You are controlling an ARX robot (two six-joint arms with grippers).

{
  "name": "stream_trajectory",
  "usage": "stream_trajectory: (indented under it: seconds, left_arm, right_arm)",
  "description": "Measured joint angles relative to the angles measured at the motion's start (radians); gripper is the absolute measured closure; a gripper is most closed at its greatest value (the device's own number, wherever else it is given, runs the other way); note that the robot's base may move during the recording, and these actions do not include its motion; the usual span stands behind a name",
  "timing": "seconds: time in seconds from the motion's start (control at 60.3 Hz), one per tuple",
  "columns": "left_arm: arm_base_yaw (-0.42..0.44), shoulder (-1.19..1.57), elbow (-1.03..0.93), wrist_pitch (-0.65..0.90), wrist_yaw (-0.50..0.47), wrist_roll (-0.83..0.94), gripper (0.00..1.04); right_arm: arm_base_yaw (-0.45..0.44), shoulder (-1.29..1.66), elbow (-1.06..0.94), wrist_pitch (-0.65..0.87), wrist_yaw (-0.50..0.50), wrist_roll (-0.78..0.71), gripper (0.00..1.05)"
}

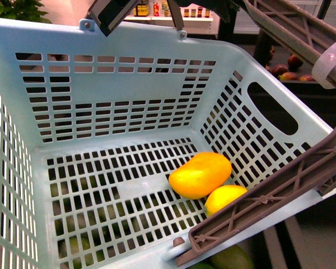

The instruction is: Pick lemon and mango into basket

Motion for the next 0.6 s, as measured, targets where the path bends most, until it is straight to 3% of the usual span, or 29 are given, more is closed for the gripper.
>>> stream_trajectory:
  seconds: [0.597]
  left_arm:
    - [0.0,0.0,0.0,0.0,0.007,-0.001,0.99]
  right_arm:
    - [0.0,-0.002,0.0,0.0,0.0,-0.001,0.09]
